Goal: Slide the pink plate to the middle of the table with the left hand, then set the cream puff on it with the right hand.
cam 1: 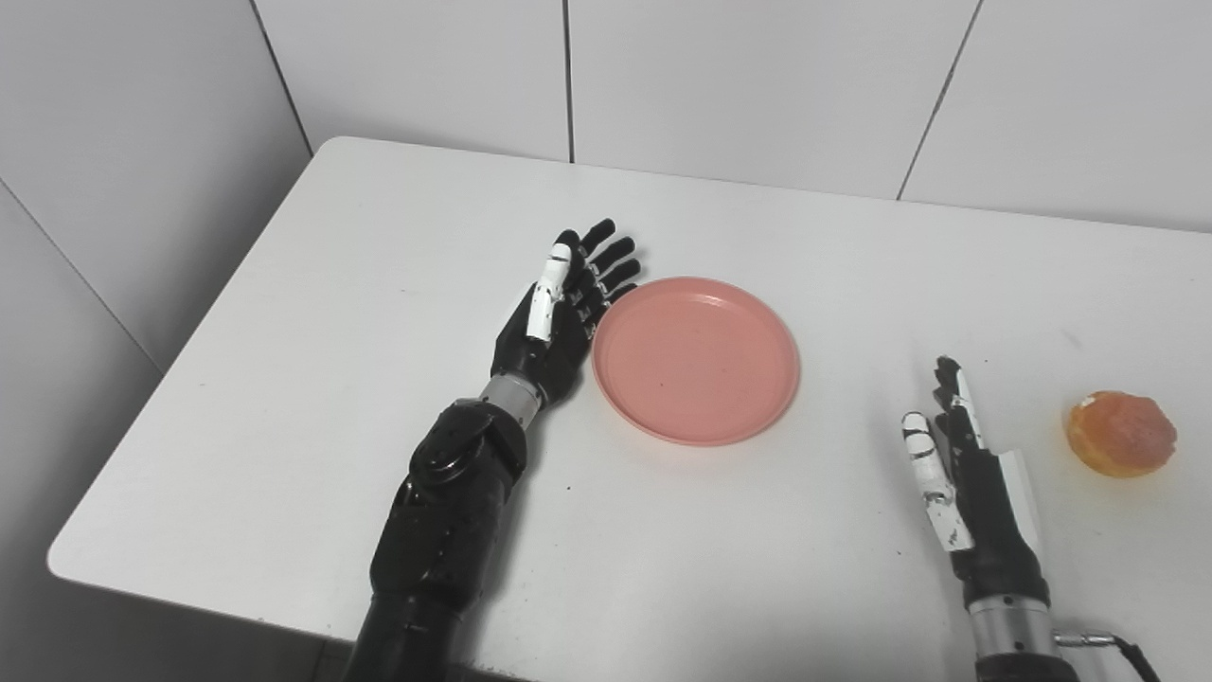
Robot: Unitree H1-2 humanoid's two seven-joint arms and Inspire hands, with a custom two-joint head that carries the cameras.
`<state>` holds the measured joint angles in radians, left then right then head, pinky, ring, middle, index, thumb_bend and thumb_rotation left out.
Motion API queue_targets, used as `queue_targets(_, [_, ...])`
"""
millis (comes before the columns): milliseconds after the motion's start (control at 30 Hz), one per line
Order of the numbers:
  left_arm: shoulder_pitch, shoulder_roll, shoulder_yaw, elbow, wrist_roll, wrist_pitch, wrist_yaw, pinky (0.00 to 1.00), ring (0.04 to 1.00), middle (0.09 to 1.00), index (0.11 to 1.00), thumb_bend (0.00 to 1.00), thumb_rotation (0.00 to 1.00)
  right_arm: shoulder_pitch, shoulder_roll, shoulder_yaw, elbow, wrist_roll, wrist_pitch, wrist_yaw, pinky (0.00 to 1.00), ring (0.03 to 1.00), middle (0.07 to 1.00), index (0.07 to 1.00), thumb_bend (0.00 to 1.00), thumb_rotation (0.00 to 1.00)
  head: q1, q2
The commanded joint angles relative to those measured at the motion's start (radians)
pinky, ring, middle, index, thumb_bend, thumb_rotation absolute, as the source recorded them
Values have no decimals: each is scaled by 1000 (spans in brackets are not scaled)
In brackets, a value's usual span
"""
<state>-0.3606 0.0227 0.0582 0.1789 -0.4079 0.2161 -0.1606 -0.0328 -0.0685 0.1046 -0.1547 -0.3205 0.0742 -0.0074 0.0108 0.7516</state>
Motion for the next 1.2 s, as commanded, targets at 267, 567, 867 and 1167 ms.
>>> queue_targets(267, [89, -37, -73, -83, 52, 97, 3, 897, 900, 905, 896, 405, 1000, -4, 29, 28, -10, -7, 49, 14, 963, 988, 1000, 1000, 307, 1000, -45, 15])
queue_targets(567, [126, -54, -84, -111, 37, 125, -7, 900, 901, 911, 912, 399, 1000, -11, 43, 39, -5, -35, 55, 2, 946, 978, 993, 1000, 290, 1000, -90, 22])
queue_targets(867, [131, -51, -69, -101, 23, 123, -11, 913, 909, 916, 917, 417, 1000, -13, 56, 36, -7, -25, 56, -4, 953, 976, 989, 999, 296, 1000, -130, 29])
queue_targets(1167, [135, -51, -67, -84, 14, 116, -19, 919, 912, 913, 911, 408, 1000, -25, 63, 12, -34, -36, 42, -40, 942, 971, 987, 988, 320, 1000, -160, 19])
